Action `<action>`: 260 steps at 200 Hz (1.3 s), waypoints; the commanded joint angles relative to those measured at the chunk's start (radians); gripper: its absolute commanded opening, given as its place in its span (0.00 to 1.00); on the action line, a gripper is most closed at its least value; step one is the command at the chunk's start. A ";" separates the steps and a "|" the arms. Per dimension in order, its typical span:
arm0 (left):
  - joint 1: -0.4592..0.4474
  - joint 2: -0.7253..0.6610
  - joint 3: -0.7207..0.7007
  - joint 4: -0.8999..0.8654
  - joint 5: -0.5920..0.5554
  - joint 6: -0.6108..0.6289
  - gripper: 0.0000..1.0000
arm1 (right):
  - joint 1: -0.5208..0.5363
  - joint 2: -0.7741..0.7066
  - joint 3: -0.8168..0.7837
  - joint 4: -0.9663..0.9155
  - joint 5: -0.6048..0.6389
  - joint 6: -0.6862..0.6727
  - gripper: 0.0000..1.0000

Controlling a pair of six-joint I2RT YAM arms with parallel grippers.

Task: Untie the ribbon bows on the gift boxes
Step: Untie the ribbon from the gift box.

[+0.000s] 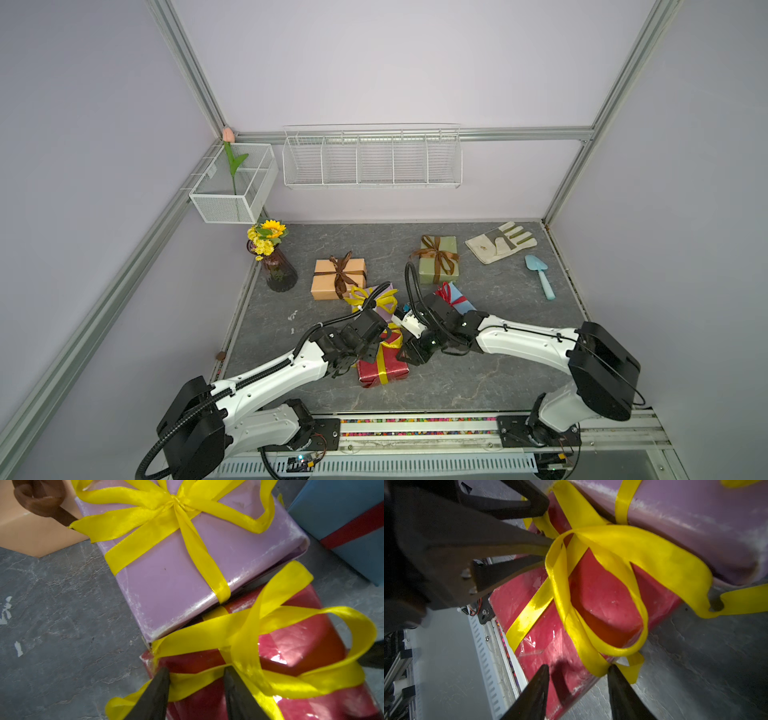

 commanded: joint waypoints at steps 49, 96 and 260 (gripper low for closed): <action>-0.004 0.028 0.060 -0.053 0.003 -0.066 0.07 | 0.007 0.030 -0.025 0.106 0.007 0.066 0.47; -0.003 -0.121 0.081 -0.124 -0.114 -0.125 0.09 | 0.008 0.065 -0.025 0.115 0.042 0.084 0.48; -0.003 -0.173 -0.020 -0.032 0.115 -0.026 0.49 | 0.007 0.092 -0.019 0.128 0.015 0.082 0.48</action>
